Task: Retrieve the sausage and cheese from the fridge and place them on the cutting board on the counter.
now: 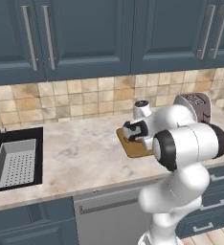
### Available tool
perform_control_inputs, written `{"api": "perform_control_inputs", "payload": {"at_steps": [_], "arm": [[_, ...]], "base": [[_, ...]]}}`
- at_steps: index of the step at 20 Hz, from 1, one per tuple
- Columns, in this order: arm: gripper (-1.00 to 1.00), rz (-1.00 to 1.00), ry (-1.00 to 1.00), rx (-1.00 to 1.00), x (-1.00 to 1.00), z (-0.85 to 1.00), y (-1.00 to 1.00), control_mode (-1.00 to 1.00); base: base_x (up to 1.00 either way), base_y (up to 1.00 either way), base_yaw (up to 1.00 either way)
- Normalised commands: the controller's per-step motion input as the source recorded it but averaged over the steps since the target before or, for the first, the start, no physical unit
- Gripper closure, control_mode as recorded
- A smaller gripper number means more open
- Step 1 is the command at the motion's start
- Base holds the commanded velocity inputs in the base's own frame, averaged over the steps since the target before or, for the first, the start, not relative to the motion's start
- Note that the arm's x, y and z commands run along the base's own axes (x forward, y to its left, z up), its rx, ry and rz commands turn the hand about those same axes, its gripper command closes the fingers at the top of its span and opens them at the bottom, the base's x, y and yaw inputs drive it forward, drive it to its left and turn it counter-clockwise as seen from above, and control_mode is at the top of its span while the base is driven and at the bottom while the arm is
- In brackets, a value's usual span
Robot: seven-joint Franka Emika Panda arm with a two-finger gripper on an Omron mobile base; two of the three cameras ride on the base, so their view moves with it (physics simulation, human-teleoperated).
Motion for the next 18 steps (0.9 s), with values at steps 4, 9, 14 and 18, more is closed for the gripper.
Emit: {"api": "perform_control_inputs", "payload": {"at_steps": [4, 9, 14, 18], "arm": [[1.0, 0.0, 0.0, 0.0, 0.33, -0.26, 0.06, -1.0], [1.0, 0.0, 0.0, 0.0, 0.38, -0.24, 0.07, -1.0], [1.0, 0.0, -0.01, 0.0, 0.41, -0.22, 0.05, -1.0], [1.0, 0.0, -0.03, 0.0, 0.24, -0.18, 0.0, -1.0]], "base": [[0.0, 0.0, 0.0], [0.0, 0.0, 0.0], [0.0, 0.0, 0.0], [0.0, 0.0, 0.0]]}}
